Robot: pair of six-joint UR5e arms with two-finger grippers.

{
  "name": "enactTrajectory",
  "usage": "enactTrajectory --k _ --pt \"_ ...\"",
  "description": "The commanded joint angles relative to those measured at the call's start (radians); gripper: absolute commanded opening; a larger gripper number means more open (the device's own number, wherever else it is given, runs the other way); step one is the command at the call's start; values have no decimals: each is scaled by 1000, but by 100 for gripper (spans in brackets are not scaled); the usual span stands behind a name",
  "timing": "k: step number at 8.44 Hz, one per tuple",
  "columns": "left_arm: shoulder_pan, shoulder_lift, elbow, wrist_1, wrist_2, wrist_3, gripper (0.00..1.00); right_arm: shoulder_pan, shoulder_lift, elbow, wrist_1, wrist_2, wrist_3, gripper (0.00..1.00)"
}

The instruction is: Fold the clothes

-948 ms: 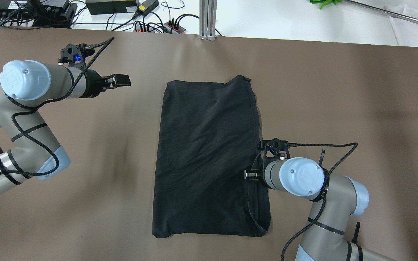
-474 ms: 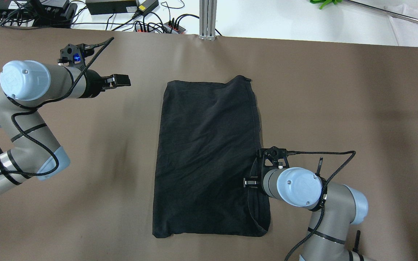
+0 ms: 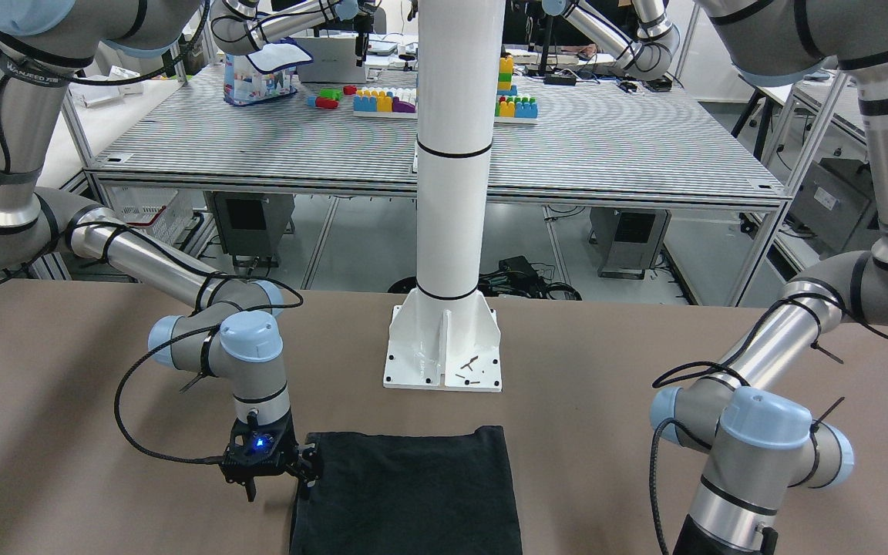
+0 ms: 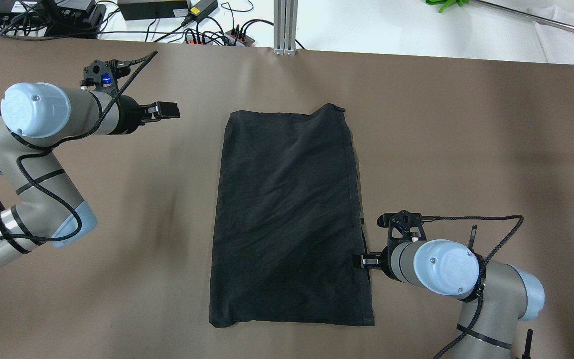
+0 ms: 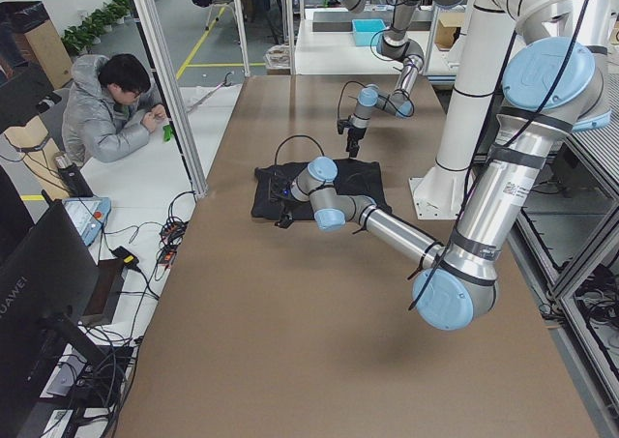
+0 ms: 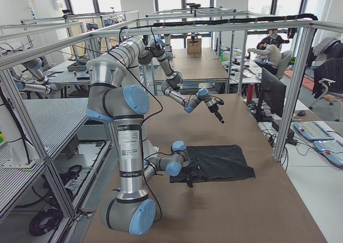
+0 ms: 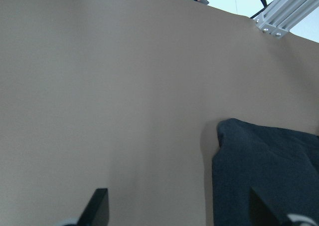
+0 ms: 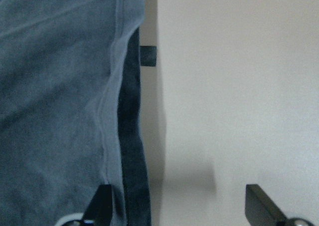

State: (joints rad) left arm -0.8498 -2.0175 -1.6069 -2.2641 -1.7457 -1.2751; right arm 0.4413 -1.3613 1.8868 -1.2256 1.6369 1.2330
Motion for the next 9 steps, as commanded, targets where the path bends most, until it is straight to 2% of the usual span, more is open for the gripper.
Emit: enactTrajectory --k 1,3,4,6,7,9 --pt "0 0 -1 0 0 0 100 37 7 102 0 64 -21 95" --pt "0 2 -5 0 -2 -3 100 34 117 110 37 61 49 94" --pt "0 2 -5 0 -2 -3 100 28 125 103 93 58 95 94" --pt "0 0 -5 0 -2 -3 100 23 123 -25 290 57 103 95" --pt "0 0 -5 0 -2 -3 100 25 120 -70 354 57 100 95" --pt "0 0 -5 0 0 -3 100 25 120 -144 391 57 102 95"
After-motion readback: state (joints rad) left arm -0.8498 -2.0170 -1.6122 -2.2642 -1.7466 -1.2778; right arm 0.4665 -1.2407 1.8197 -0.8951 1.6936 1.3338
